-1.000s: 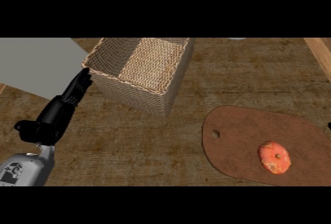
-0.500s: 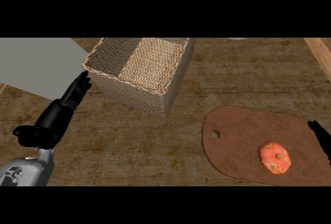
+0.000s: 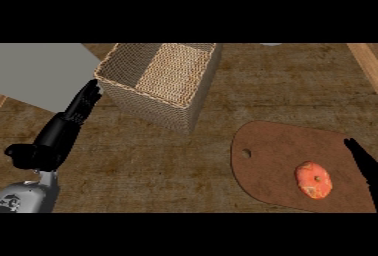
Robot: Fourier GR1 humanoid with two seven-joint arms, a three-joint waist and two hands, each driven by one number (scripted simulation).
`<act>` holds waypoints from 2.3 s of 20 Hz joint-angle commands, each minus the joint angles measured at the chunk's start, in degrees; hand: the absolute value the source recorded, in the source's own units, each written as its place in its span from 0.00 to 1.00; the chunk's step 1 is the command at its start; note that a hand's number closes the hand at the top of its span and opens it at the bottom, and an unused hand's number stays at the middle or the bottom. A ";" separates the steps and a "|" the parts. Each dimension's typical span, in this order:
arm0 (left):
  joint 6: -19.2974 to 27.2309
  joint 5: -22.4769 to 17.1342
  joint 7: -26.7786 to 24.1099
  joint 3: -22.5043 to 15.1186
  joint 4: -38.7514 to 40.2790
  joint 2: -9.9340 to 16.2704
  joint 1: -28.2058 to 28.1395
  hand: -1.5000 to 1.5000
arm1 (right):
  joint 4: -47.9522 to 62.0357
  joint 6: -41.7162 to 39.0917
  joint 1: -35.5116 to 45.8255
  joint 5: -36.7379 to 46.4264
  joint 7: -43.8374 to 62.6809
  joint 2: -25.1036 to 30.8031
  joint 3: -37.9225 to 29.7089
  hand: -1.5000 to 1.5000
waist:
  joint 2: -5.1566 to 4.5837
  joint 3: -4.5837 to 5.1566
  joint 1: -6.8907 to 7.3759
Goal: Pick the squash from the cutting board and place it in the basket
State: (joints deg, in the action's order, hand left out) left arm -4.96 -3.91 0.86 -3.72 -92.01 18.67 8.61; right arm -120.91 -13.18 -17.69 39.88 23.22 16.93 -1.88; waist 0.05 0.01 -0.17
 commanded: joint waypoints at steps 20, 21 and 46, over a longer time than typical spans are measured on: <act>-5.62 4.05 1.10 5.13 0.03 -4.50 -0.11 0.50 | 13.08 -2.06 6.91 10.16 0.16 -4.98 0.02 0.00 | -0.02 -0.01 0.05; -1.52 8.11 1.26 0.57 -1.27 -8.10 -1.11 0.50 | 20.30 1.50 8.75 11.16 -3.36 -4.25 -0.88 0.00 | -0.05 -0.02 0.15; -7.35 6.50 1.02 6.59 0.22 -7.34 0.66 0.50 | 26.67 3.28 7.71 22.00 -9.39 -5.12 7.94 1.00 | -0.02 -0.02 0.22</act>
State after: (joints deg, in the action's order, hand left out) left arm -12.25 2.45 0.97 3.06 -90.49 11.69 9.93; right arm -96.94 -12.33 -9.74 57.97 15.04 12.47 2.65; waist 0.50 0.79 -0.21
